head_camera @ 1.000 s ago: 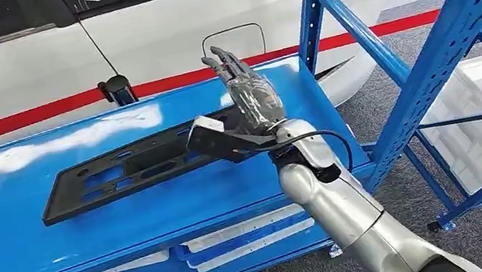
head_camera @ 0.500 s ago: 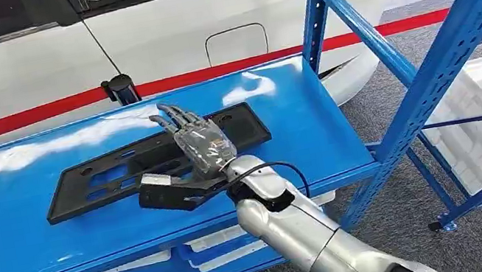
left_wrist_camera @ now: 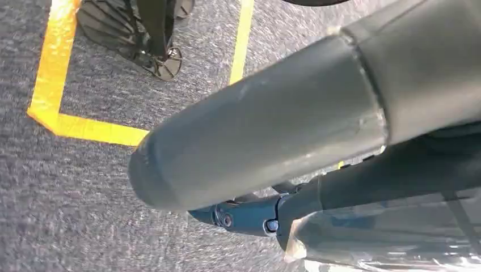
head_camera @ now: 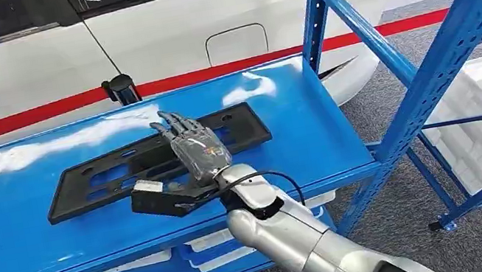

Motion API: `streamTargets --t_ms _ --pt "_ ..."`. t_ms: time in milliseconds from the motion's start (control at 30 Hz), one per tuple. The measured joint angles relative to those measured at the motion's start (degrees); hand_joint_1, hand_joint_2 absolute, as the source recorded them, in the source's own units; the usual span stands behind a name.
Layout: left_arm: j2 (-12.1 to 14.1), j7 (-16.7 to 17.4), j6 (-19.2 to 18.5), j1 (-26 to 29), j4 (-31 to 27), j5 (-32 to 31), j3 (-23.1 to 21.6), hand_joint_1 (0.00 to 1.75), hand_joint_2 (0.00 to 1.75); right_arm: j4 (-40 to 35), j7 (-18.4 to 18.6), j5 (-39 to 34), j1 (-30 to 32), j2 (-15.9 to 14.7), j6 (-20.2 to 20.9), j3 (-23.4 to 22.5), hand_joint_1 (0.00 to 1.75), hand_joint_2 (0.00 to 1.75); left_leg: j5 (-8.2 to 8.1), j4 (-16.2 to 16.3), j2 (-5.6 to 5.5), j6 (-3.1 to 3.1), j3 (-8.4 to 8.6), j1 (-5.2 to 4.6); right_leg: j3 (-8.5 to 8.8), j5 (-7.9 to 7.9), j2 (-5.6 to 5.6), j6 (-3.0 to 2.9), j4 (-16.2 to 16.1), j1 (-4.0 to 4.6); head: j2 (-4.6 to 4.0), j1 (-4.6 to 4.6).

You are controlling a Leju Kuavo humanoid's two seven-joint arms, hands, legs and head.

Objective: Take the parts from the cabinet and place them on the table.

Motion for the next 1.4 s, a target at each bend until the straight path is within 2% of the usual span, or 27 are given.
streamTargets --t_ms 200,400,800,833,867,1033,1067,1400 --pt "0.00 0.15 1.03 0.07 0.00 1.27 2.26 0.00 0.00 7.58 5.12 2.12 -3.22 -0.02 -4.03 0.88 0.00 1.75 0.00 0.01 0.00 0.00 0.03 -0.01 0.01 0.00 0.00 0.00 0.00 -0.01 0.00 0.00" --pt "0.00 0.04 0.77 0.07 0.00 1.21 3.24 0.00 0.00 14.32 9.69 6.18 -5.20 -0.06 -5.43 1.16 0.00 1.75 0.00 0.01 0.00 0.00 0.04 -0.03 0.01 0.00 0.00 0.00 0.00 -0.03 0.00 0.00" --pt "-0.09 2.14 1.80 0.07 0.00 0.03 3.63 0.00 0.00 20.42 10.13 8.24 -6.87 -0.22 -6.61 -0.13 0.00 1.75 0.00 0.01 0.02 0.00 0.07 -0.04 0.04 0.00 0.00 0.00 0.00 -0.03 0.02 0.00" --pt "-0.09 2.14 1.90 0.07 0.00 -0.02 3.63 0.00 0.00 20.53 10.13 8.24 -6.87 -0.22 -6.65 -0.34 0.05 1.75 0.00 0.01 0.02 0.00 0.08 -0.04 0.05 0.00 0.00 0.00 0.00 -0.03 0.00 0.00" --pt "-0.09 2.16 1.95 0.07 0.00 -0.06 3.63 0.00 0.00 20.66 10.10 8.24 -6.89 -0.22 -6.67 -0.48 1.38 1.75 0.00 0.01 0.02 0.00 0.09 -0.04 0.05 0.00 0.00 0.00 0.00 -0.03 0.00 0.00" --pt "-0.09 2.71 2.15 0.07 0.00 -0.30 3.63 0.00 0.00 21.21 10.02 8.29 -6.89 -0.22 -6.78 -0.63 1.38 1.75 0.00 0.01 0.02 0.00 0.09 -0.04 0.06 0.01 0.01 0.01 0.00 -0.03 0.00 0.00" --pt "-0.09 2.78 2.19 0.07 0.00 -0.32 3.61 0.00 0.00 21.32 9.99 8.29 -6.89 -0.22 -6.78 -0.63 1.66 1.75 0.00 0.01 0.02 0.00 0.10 -0.04 0.05 0.01 0.01 0.01 0.00 -0.03 0.02 0.00" --pt "-0.09 2.51 2.58 0.07 0.00 -0.74 3.61 0.00 0.00 21.41 8.77 9.75 -7.19 -0.20 -7.85 -1.96 1.75 1.75 0.00 0.01 0.02 0.00 0.10 -0.04 0.06 0.01 0.00 0.01 0.00 -0.03 0.00 0.00"
